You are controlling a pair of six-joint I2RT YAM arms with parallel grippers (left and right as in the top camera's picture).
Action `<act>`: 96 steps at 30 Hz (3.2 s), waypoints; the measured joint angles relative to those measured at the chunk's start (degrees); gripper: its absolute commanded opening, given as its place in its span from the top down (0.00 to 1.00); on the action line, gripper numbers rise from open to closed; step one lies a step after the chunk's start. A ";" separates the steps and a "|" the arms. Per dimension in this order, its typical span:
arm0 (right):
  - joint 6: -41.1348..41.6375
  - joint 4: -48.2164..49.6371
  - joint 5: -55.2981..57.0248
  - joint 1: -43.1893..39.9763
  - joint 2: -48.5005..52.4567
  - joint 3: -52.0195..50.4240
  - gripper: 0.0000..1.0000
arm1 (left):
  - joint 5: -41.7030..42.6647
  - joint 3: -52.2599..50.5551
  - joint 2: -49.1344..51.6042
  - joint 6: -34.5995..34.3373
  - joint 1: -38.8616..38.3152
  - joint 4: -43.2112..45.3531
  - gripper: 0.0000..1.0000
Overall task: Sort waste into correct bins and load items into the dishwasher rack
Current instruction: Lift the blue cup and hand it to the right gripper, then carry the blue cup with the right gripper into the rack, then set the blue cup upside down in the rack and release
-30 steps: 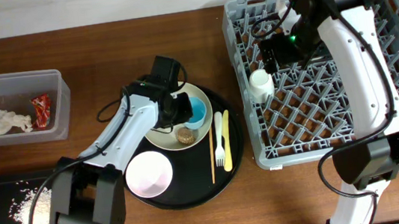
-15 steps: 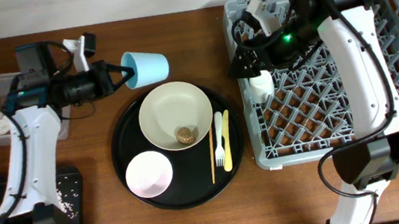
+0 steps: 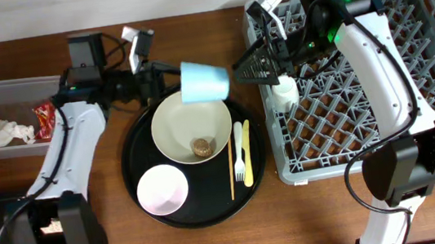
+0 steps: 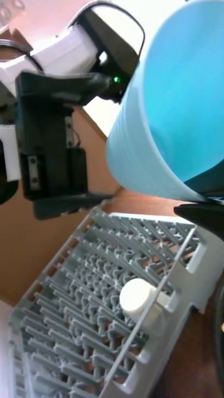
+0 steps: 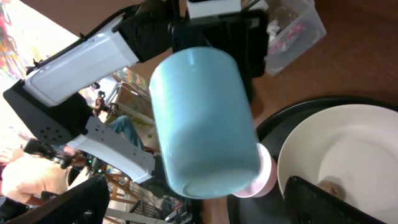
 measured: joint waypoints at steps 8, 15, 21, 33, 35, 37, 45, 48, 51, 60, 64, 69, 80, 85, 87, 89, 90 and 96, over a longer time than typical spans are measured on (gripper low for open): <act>0.02 -0.26 1.70 -0.87 0.00 -0.04 0.08 | -9.81 -0.22 0.15 -25.99 -3.89 20.96 1.00; 0.22 0.66 3.58 -1.53 0.00 -0.04 0.02 | -12.59 -0.22 0.17 -26.43 -5.25 22.14 1.00; -2.80 0.96 2.69 0.50 -0.07 -0.04 0.00 | -5.38 -0.24 0.37 -32.41 -8.63 33.20 1.00; -3.43 0.96 3.98 0.50 -0.07 -0.04 0.13 | -3.48 -0.11 0.72 -30.73 -7.34 23.41 1.00; -3.72 1.18 3.48 0.50 -0.07 -0.04 0.25 | -3.41 -0.11 0.74 -29.29 -7.13 21.27 1.00; -3.74 1.01 2.73 0.50 -0.07 -0.04 0.27 | -3.89 -0.11 0.74 -28.33 -6.93 20.26 1.00; -3.80 1.11 2.89 0.39 -0.04 -0.04 0.47 | -4.76 -0.11 0.76 -26.95 -6.75 18.69 0.76; -3.78 1.09 3.13 0.39 -0.04 -0.07 0.49 | -6.25 -0.11 0.76 -26.80 -5.81 18.58 0.49; -3.74 1.11 3.13 0.39 -0.04 -0.04 0.51 | -6.91 -0.17 0.83 -27.87 -4.74 23.04 0.47; 1.73 -5.03 11.82 -11.15 -0.76 1.97 0.54 | -28.46 0.48 1.05 -24.98 11.67 -15.39 0.48; 21.73 -5.11 30.18 -18.18 -4.48 6.56 0.55 | -46.77 0.42 1.05 -21.88 10.91 -22.80 0.47; 36.44 -7.89 56.70 -18.01 -4.98 6.84 0.57 | -52.98 0.42 1.05 -21.33 7.48 -25.44 0.28; 41.35 -10.73 68.96 -12.72 -4.98 5.40 0.61 | -88.08 0.44 -3.28 -20.92 -7.10 -24.92 0.01; 42.16 -10.73 69.00 -9.79 -4.98 -2.40 0.61 | -94.33 0.57 -5.75 -20.94 -8.39 -24.81 0.01; 42.29 -10.78 69.13 -9.75 -4.98 -6.78 0.61 | -94.66 0.57 -5.75 -20.94 -8.39 -24.85 0.01; 42.27 -8.52 69.20 -9.75 -4.98 -12.20 0.61 | -94.71 0.57 -5.75 -20.96 -8.39 -24.79 0.01; 42.32 -7.91 69.20 -9.75 -4.87 -13.94 0.61 | -94.82 0.57 -5.75 -20.94 -8.39 -24.85 0.01; 42.29 -3.67 69.40 -9.75 -4.87 -18.43 0.61 | -94.84 0.57 -5.75 -20.94 -8.39 -24.85 0.01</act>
